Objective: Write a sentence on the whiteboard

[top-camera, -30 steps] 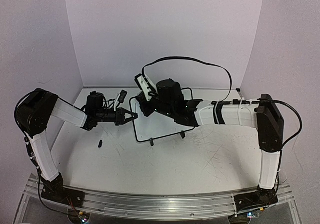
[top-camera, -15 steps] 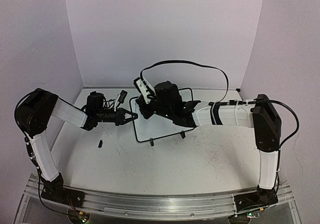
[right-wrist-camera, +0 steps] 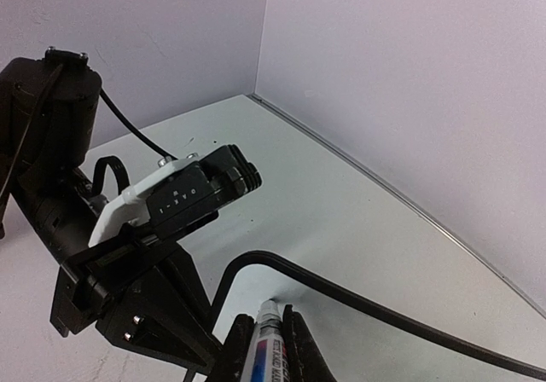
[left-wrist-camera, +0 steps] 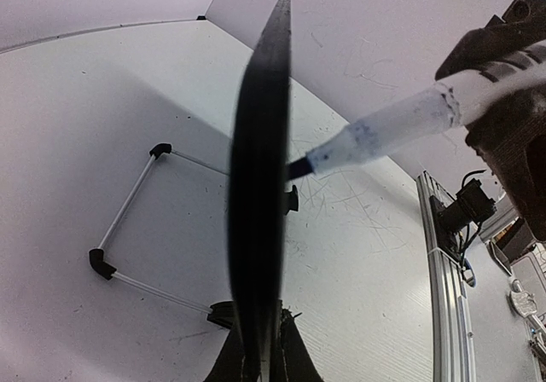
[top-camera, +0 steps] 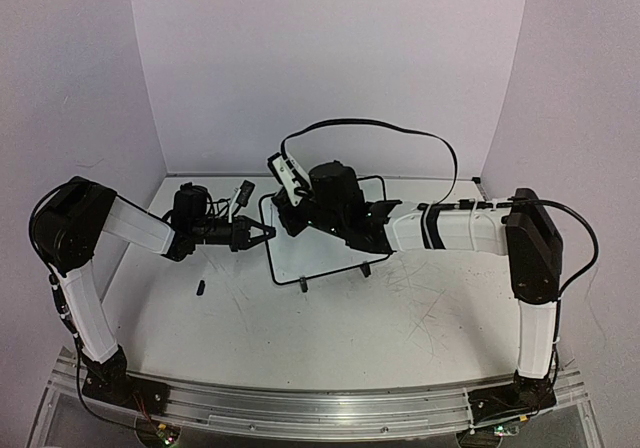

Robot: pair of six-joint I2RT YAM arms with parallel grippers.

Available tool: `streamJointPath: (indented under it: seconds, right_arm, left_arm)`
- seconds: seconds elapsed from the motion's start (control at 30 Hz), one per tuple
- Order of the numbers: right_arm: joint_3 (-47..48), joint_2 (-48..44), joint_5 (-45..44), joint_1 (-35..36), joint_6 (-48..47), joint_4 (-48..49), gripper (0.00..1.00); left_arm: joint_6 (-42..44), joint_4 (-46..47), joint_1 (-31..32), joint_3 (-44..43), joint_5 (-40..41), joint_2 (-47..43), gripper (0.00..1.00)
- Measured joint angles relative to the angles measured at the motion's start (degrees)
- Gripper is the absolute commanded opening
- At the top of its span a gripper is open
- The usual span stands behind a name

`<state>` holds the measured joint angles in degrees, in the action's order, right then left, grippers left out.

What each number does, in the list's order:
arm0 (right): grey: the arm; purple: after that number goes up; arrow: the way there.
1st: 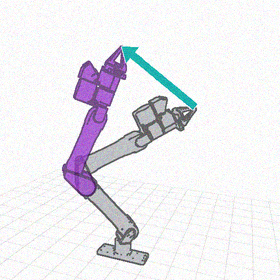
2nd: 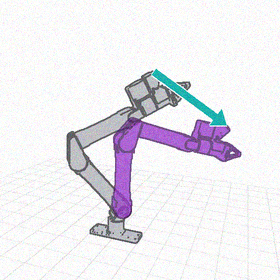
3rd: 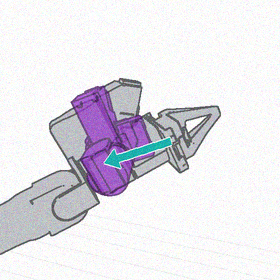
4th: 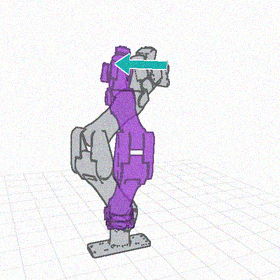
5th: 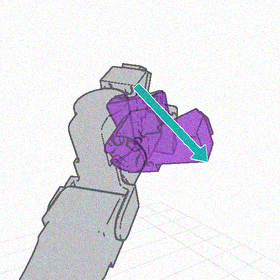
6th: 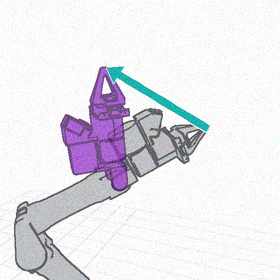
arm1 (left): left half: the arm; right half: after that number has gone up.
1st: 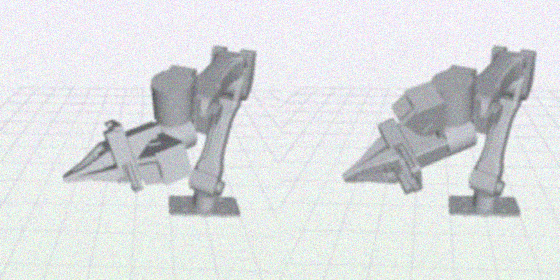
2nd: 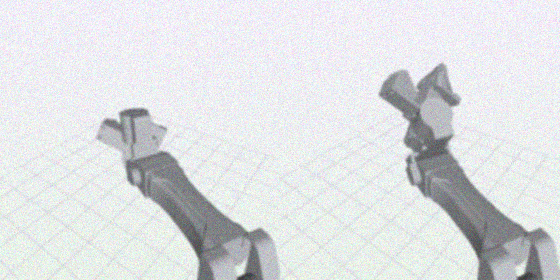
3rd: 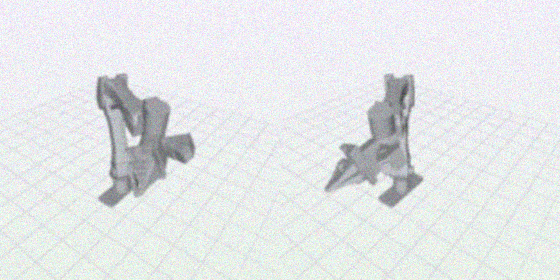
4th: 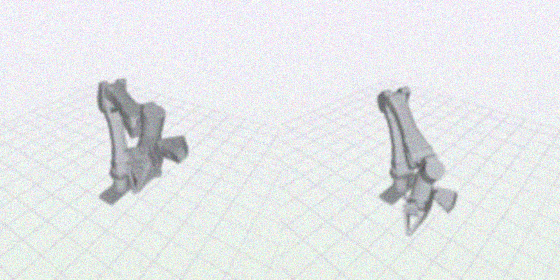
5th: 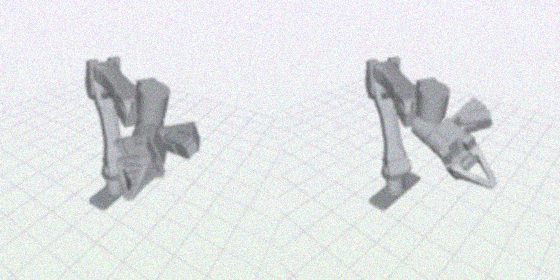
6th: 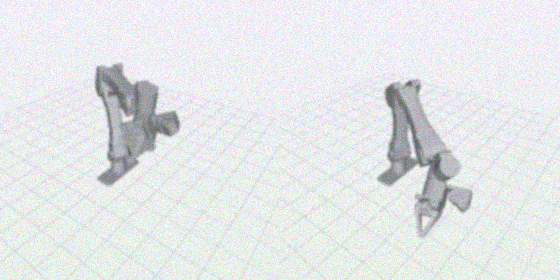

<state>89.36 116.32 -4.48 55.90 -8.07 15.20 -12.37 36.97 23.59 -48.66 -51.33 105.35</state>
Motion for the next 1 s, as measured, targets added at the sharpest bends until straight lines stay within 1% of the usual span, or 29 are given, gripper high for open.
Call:
streamJointPath:
  seconds: [0.6,1.0]
  right_arm:
    - [-0.2,0.1,-5.3,0.4,0.2,0.5,0.0]
    - [-3.4,-0.7,-6.8,0.5,1.0,2.4,0.0]
  left_arm:
    - [0.1,-0.9,0.0,0.0,0.3,-0.3,0.0]
    - [0.1,-1.0,0.0,0.0,0.5,-0.3,0.0]
